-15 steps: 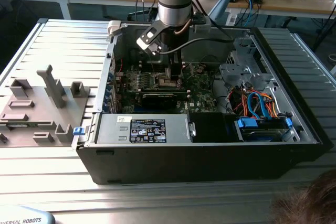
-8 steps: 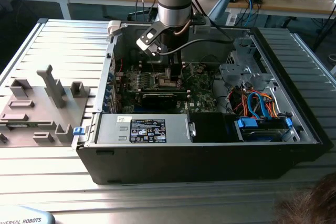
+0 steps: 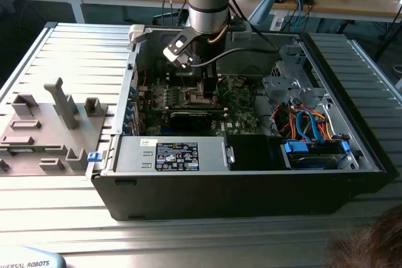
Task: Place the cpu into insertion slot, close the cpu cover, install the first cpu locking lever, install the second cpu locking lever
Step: 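Place the cpu into insertion slot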
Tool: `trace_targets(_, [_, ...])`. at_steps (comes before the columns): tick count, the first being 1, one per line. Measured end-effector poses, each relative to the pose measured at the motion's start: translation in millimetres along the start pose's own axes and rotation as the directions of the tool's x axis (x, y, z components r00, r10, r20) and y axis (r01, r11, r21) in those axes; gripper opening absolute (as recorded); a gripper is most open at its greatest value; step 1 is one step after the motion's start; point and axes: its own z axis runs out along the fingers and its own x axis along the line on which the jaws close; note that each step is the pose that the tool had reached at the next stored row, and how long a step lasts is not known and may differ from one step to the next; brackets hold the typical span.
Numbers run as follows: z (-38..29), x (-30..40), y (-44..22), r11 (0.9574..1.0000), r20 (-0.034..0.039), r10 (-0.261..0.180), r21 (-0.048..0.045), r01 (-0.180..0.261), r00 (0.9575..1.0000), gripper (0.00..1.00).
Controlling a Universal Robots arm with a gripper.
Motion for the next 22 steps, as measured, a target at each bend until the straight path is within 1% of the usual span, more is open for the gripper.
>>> trace_targets(22, [5.8,0.0,-1.0,1.0,0.0,0.0,-0.0001,0.0,1.0,0.54])
